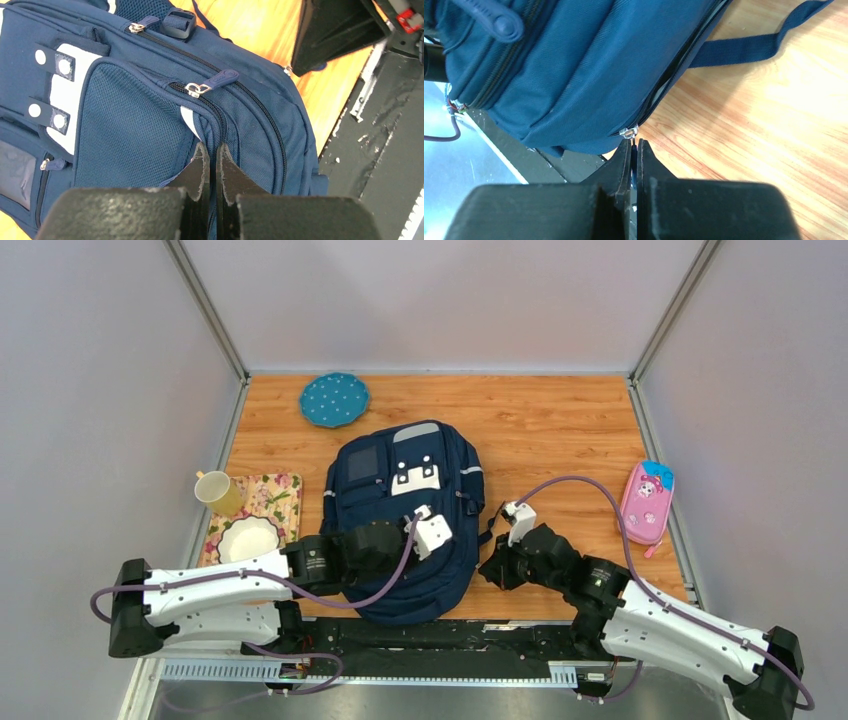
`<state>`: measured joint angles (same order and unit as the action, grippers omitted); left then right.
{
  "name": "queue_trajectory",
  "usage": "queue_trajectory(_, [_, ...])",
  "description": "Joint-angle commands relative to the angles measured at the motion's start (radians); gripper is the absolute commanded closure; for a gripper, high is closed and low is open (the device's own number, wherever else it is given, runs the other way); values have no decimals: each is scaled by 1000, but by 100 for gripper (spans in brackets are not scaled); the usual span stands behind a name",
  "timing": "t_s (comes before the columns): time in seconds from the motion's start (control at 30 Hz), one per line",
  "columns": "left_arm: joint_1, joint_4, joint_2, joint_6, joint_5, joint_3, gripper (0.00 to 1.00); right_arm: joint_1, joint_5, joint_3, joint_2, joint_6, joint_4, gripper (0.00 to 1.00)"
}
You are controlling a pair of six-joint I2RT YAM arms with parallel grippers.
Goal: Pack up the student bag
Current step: Zip the student bag at the center of the board.
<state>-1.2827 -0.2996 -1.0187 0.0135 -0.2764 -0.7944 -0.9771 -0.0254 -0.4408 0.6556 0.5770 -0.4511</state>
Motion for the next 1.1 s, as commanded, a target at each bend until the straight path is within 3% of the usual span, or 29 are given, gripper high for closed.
queue_trajectory(0.0, [-1,20,117,69,115,12,100,0,-122,-29,-10,-31,38,100])
queue_trajectory(0.27, [2,-36,212,63,141,29,100,2,-129,-16,-73,-55,121,100])
queue_trajectory(0.73, [5,-55,210,51,244,-5,100,31,-260,-18,47,-68,252,100])
queue_trajectory(1.07, [3,-59,220,48,246,-9,100,75,-225,-33,111,-75,298,100])
